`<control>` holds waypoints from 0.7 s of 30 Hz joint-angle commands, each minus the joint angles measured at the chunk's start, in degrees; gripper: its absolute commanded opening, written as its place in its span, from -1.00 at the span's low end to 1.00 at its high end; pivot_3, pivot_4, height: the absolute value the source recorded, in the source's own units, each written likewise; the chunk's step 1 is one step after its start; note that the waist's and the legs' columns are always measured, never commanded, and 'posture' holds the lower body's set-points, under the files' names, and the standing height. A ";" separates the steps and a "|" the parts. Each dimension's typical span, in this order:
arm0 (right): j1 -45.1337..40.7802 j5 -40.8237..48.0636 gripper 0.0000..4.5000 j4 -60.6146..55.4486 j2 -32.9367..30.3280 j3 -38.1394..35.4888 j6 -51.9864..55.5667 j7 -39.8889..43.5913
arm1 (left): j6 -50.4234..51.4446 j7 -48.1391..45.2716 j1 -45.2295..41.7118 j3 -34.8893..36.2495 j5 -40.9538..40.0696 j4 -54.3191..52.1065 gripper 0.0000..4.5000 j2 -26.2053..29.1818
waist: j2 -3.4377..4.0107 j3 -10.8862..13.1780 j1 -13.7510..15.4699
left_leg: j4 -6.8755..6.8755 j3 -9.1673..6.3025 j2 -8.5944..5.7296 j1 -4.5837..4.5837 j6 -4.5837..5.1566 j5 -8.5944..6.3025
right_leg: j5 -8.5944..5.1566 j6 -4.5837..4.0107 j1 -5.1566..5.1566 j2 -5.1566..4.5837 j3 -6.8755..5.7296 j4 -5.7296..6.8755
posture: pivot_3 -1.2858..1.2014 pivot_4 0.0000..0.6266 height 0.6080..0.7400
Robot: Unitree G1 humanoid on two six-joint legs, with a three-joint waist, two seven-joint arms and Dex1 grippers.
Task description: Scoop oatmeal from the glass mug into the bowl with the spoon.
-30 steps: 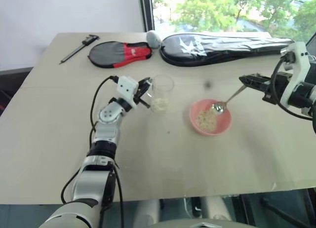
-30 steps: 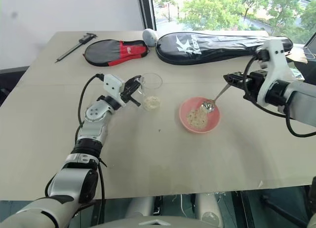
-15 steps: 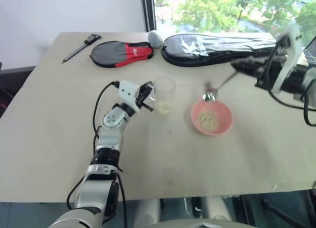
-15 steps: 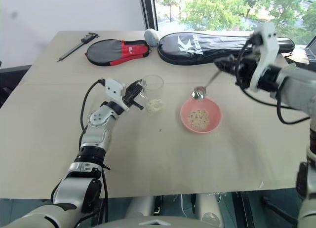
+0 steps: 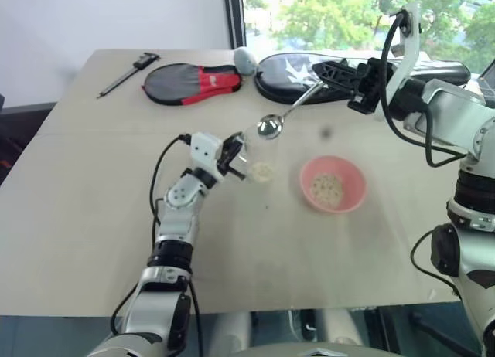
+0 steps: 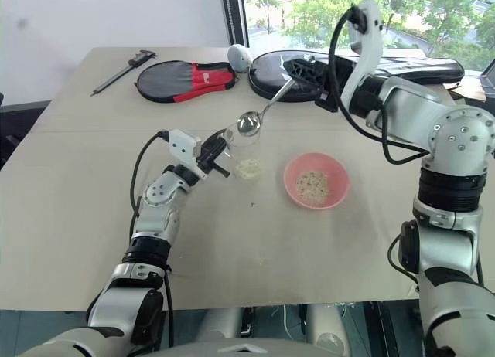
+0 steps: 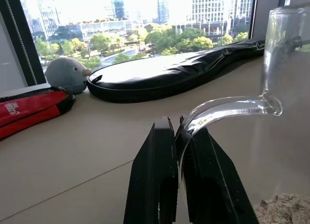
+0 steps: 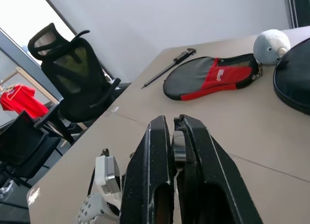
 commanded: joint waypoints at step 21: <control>-0.75 -15.92 0.25 -0.98 4.38 -0.93 -5.24 6.85 | -0.12 -1.26 1.68 0.14 -0.47 -1.96 -0.66 0.90 | 0.01 0.00 -0.08 | 0.01 -0.01 0.00 0.02 0.00 0.00 | 0.00 0.00 0.00 0.00 -0.01 0.06 | 0.03 -0.52 1.00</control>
